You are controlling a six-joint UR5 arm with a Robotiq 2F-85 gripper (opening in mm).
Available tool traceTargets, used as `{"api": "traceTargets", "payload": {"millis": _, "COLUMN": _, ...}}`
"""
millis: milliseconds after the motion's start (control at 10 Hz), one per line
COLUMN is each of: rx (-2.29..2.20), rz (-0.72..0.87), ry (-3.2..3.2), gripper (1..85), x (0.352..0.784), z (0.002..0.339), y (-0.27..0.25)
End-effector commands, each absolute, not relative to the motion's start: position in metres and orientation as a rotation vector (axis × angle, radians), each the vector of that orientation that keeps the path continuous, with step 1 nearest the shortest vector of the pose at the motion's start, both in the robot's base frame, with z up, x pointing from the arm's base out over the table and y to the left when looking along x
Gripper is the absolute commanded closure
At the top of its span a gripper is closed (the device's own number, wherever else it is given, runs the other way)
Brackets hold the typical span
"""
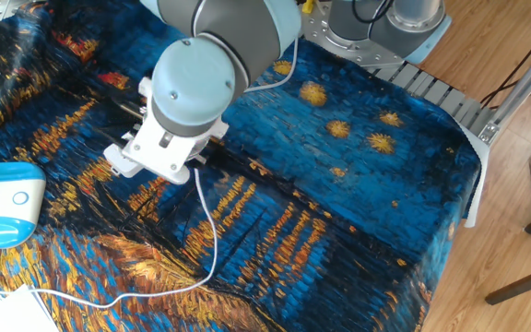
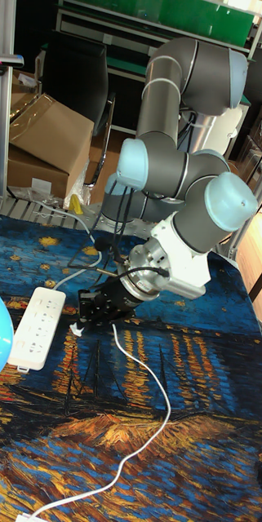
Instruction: Plug in the power cord of the desk lamp, turn on the socket, and light up the desk lamp
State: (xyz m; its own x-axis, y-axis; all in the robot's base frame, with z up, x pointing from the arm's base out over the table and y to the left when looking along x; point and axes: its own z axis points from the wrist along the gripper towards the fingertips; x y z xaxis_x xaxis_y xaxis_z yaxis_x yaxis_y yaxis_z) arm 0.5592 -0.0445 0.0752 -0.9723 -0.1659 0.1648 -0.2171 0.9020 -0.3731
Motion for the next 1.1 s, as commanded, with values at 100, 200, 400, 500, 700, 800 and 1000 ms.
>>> {"api": "traceTargets", "payload": {"millis": 100, "rx": 0.176, "rz": 0.520, "ry": -2.995, "gripper": 84.3, "x": 0.564, "z": 0.083, "y": -0.053}}
{"api": "traceTargets", "payload": {"millis": 200, "rx": 0.177, "rz": 0.519, "ry": -2.992, "gripper": 84.3, "x": 0.565, "z": 0.088, "y": -0.071}}
{"api": "traceTargets", "payload": {"millis": 400, "rx": 0.184, "rz": 0.516, "ry": -2.990, "gripper": 84.3, "x": 0.562, "z": 0.087, "y": -0.098}}
{"api": "traceTargets", "payload": {"millis": 500, "rx": 0.200, "rz": 0.501, "ry": -2.997, "gripper": 84.3, "x": 0.562, "z": 0.082, "y": -0.105}}
{"api": "traceTargets", "payload": {"millis": 700, "rx": 0.156, "rz": 0.406, "ry": -2.978, "gripper": 84.3, "x": 0.553, "z": 0.076, "y": -0.092}}
{"api": "traceTargets", "payload": {"millis": 800, "rx": -0.043, "rz": 0.262, "ry": -2.933, "gripper": 84.3, "x": 0.532, "z": 0.073, "y": -0.066}}
{"api": "traceTargets", "payload": {"millis": 1000, "rx": -0.316, "rz": 0.080, "ry": -2.891, "gripper": 84.3, "x": 0.523, "z": 0.072, "y": -0.028}}
